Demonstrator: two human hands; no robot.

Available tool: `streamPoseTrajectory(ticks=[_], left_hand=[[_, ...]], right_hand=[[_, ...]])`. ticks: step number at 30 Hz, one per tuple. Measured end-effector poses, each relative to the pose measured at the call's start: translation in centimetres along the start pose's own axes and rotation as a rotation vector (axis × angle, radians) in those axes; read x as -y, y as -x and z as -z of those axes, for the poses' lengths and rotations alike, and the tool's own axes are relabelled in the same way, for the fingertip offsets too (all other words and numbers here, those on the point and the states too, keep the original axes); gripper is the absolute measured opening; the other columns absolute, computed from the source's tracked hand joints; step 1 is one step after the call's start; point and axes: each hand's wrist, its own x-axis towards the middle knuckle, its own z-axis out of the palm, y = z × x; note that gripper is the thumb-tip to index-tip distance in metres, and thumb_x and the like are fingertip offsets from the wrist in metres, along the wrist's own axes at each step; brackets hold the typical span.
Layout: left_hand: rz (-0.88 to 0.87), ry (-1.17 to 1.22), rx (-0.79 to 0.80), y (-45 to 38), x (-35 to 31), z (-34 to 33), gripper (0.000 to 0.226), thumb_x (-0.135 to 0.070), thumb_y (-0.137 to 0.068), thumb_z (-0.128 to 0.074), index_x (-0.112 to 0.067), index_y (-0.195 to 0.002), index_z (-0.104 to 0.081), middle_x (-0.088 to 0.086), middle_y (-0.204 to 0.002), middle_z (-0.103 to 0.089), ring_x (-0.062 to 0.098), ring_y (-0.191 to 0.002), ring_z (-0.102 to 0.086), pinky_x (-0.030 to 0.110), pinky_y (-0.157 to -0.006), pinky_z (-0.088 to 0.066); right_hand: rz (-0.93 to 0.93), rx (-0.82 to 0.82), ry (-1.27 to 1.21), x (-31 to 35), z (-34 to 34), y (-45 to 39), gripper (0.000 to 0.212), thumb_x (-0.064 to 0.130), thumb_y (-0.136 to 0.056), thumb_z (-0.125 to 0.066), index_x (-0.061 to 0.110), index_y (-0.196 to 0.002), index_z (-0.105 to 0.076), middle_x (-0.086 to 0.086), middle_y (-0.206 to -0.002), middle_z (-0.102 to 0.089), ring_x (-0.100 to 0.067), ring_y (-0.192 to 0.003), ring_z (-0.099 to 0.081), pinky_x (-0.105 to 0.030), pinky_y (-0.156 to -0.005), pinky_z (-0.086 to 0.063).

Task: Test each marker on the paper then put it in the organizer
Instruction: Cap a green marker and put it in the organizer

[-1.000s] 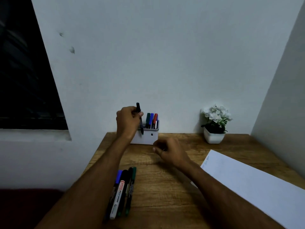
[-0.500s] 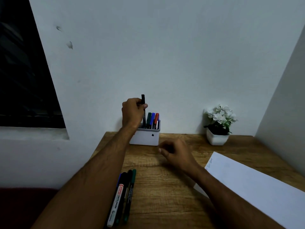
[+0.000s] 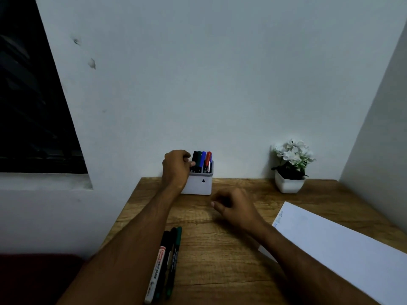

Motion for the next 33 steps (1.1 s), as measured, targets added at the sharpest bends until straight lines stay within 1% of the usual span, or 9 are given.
streamPoseTrajectory(ticks=[4,7,12,15,18,22,27,31,33], left_hand=[[-0.043,0.014,-0.042,1.8,-0.1,1.0,0.023,-0.010,-0.087,-0.073,-0.005,-0.109,-0.072,0.010,-0.102,-0.074,0.012,-0.089,-0.068,0.015,-0.077,-0.048],[-0.062,-0.006,-0.012,3.7,0.4,1.9,0.023,-0.014,-0.081,-0.078,-0.010,-0.103,-0.075,0.005,-0.098,-0.075,0.013,-0.087,-0.068,0.027,-0.082,-0.056],[-0.022,-0.106,0.341,6.4,2.3,3.9,0.026,-0.016,-0.075,-0.083,-0.014,-0.099,-0.075,0.001,-0.094,-0.074,0.006,-0.083,-0.066,0.028,-0.084,-0.057],[-0.048,-0.141,0.502,7.8,3.1,5.0,0.026,-0.013,-0.071,-0.086,-0.014,-0.095,-0.075,0.001,-0.089,-0.075,0.004,-0.078,-0.067,0.026,-0.079,-0.057],[-0.055,-0.182,0.569,9.0,3.4,5.6,0.025,-0.008,-0.072,-0.084,-0.016,-0.094,-0.075,-0.005,-0.084,-0.074,0.001,-0.076,-0.067,0.022,-0.076,-0.057],[-0.084,-0.154,0.594,10.3,3.6,5.9,0.024,-0.002,-0.073,-0.081,-0.012,-0.094,-0.076,-0.005,-0.080,-0.073,0.001,-0.074,-0.068,0.021,-0.075,-0.058],[-0.079,-0.121,0.565,10.8,3.7,6.0,0.023,-0.008,-0.070,-0.086,-0.013,-0.091,-0.077,-0.005,-0.078,-0.074,0.002,-0.073,-0.069,0.023,-0.075,-0.059],[-0.072,-0.125,0.544,11.2,3.4,5.6,0.022,-0.009,-0.072,-0.085,-0.016,-0.091,-0.077,-0.006,-0.080,-0.074,0.000,-0.075,-0.068,0.024,-0.076,-0.059],[-0.076,-0.116,0.539,11.3,3.2,5.3,0.022,-0.010,-0.073,-0.084,-0.017,-0.092,-0.077,-0.006,-0.083,-0.074,0.000,-0.077,-0.068,0.024,-0.077,-0.059]], right_hand=[[0.001,-0.010,0.015,0.9,-0.6,0.4,0.016,0.023,-0.096,-0.071,0.022,-0.111,-0.076,0.010,-0.104,-0.076,0.009,-0.087,-0.063,-0.006,-0.070,-0.047],[0.015,0.009,0.014,2.0,-1.3,1.0,0.016,0.022,-0.096,-0.071,0.020,-0.111,-0.077,0.010,-0.103,-0.076,0.009,-0.086,-0.064,-0.006,-0.072,-0.048],[-0.015,0.069,0.006,4.5,-2.9,2.2,0.010,0.022,-0.092,-0.074,0.019,-0.098,-0.081,0.008,-0.097,-0.078,0.001,-0.087,-0.068,-0.019,-0.080,-0.056],[-0.055,0.074,0.033,6.1,-4.1,2.9,0.006,0.019,-0.086,-0.076,0.018,-0.084,-0.081,0.008,-0.081,-0.076,-0.001,-0.076,-0.067,-0.022,-0.071,-0.055],[-0.110,0.092,0.040,7.4,-5.0,3.7,0.009,0.021,-0.078,-0.076,0.015,-0.072,-0.075,0.007,-0.070,-0.070,-0.007,-0.069,-0.066,-0.032,-0.064,-0.058],[-0.149,0.160,0.094,8.7,-5.5,4.7,0.018,0.027,-0.072,-0.080,0.014,-0.070,-0.068,0.001,-0.069,-0.069,-0.014,-0.066,-0.067,-0.037,-0.060,-0.059],[-0.220,0.172,0.169,9.5,-5.0,5.2,0.025,0.031,-0.075,-0.078,0.019,-0.066,-0.057,0.003,-0.065,-0.058,-0.012,-0.059,-0.056,-0.025,-0.047,-0.038],[-0.203,0.135,0.290,9.5,-4.5,5.5,0.032,0.032,-0.077,-0.077,0.020,-0.063,-0.051,0.004,-0.063,-0.054,-0.013,-0.059,-0.055,-0.025,-0.047,-0.036],[-0.203,0.123,0.304,9.2,-4.2,5.7,0.029,0.031,-0.076,-0.078,0.019,-0.066,-0.054,0.003,-0.067,-0.057,-0.014,-0.066,-0.059,-0.027,-0.051,-0.043]])
